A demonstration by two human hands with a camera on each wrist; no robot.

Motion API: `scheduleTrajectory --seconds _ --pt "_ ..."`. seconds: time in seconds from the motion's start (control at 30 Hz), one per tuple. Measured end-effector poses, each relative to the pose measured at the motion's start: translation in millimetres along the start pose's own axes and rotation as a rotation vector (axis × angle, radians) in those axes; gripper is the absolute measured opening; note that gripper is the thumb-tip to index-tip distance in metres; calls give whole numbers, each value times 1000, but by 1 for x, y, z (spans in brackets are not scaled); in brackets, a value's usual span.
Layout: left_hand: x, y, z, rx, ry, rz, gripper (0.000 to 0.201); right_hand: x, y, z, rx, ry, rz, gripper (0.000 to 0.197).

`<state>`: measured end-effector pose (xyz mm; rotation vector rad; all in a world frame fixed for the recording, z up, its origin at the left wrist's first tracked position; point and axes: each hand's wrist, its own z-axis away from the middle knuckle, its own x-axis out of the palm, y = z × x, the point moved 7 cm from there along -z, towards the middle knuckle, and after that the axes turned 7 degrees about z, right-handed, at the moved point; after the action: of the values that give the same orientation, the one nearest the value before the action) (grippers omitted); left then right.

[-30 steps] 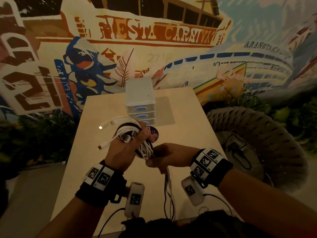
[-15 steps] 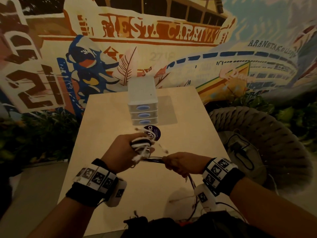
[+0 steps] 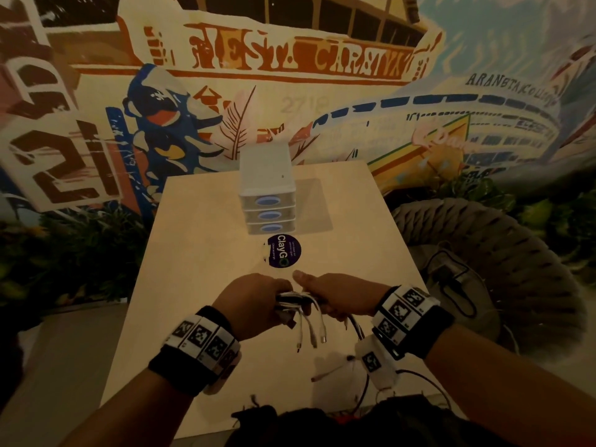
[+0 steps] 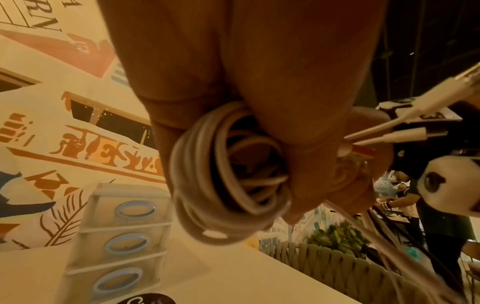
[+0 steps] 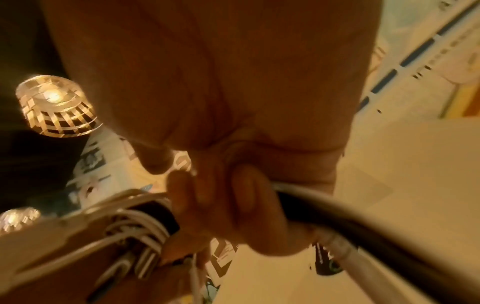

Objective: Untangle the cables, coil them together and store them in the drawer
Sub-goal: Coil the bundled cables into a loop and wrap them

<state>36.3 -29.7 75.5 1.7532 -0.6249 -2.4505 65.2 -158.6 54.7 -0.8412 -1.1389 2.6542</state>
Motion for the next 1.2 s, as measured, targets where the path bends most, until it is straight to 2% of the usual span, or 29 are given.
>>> scheduleTrajectory --seconds 0.13,0.27,0.33,0.43,0.5,0.57,0.73,0.83,0.93,1.0,1.03,1.13,1.2 --pt "3 4 -1 -17 -27 -121 23 -2 -2 0 7 20 230 83" --pt "3 13 -7 -40 -63 -215 25 -3 -16 -3 1 1 352 71" --pt "3 19 -12 -52 -71 -250 24 0 -21 -9 -27 -22 408 54" --pt "3 21 -15 -76 -79 -235 25 8 -17 -20 -13 -102 293 22" --pt "2 20 -15 -91 -80 -223 27 11 -16 -23 7 -85 285 12" --pt "2 19 -13 -94 -79 -219 29 12 -15 -24 13 -82 284 8" --pt "5 22 -8 -78 -53 -255 25 17 -17 -13 33 -270 45 4" --pt "11 26 -9 -80 -49 -247 22 15 -14 -16 65 -222 154 1" --pt "17 27 -7 -91 -41 -229 20 19 -6 -22 117 -181 245 6" --pt "16 26 -6 -100 -9 -199 28 22 -2 -22 142 -175 214 8" --pt "14 25 -5 -94 19 -167 38 22 0 -22 145 -165 195 8" --pt "6 22 -3 -34 91 -40 83 15 3 -20 134 -109 164 7" --pt "-3 16 2 -3 152 6 104 7 8 -17 133 -71 123 7"
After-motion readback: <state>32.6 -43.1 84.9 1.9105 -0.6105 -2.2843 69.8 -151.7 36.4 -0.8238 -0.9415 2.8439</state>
